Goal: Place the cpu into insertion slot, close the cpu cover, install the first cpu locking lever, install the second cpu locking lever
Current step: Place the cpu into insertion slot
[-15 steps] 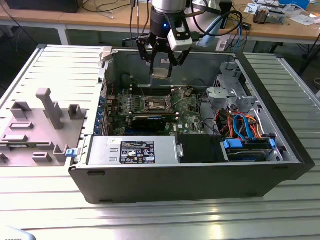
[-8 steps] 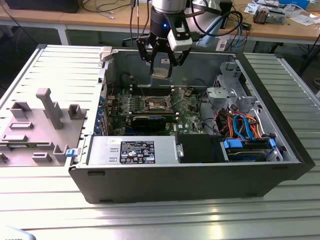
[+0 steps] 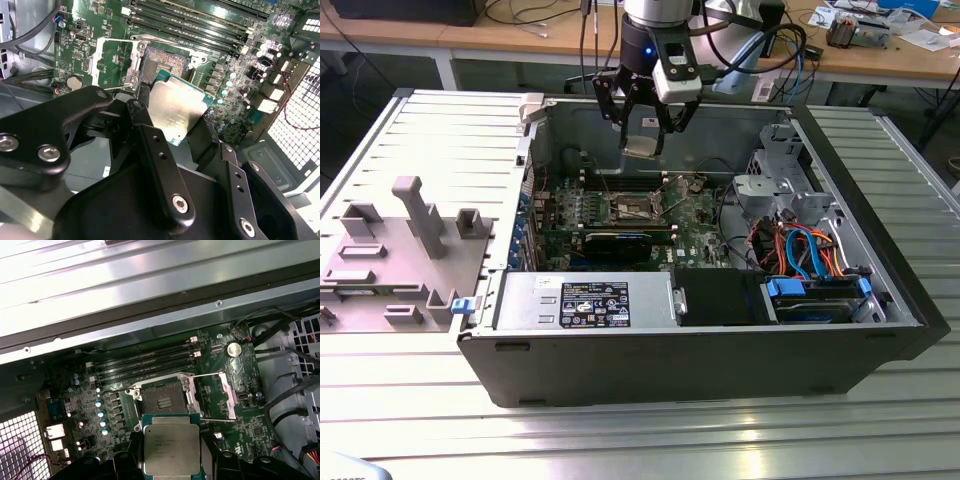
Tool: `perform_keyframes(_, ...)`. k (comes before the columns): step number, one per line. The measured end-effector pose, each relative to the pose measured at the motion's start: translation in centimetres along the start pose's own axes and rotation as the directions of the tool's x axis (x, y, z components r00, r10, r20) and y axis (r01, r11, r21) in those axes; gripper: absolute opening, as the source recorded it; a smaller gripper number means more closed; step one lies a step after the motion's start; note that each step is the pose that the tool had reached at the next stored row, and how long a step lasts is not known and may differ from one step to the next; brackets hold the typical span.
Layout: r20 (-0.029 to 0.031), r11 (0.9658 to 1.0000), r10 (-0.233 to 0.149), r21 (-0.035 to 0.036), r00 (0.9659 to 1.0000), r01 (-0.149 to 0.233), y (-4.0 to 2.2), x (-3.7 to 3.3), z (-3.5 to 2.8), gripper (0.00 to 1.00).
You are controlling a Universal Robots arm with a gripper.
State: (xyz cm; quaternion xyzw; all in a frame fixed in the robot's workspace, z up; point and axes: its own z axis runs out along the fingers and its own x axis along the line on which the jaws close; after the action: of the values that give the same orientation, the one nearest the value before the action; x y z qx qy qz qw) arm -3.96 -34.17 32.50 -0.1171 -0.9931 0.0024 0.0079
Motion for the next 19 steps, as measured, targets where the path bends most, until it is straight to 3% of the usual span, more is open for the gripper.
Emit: perform_keyframes(19, -0.0004, 0.9987, 0.05, -0.0007, 0.9987, -0.05, 0.0, 0.0, 0.04, 0.55)
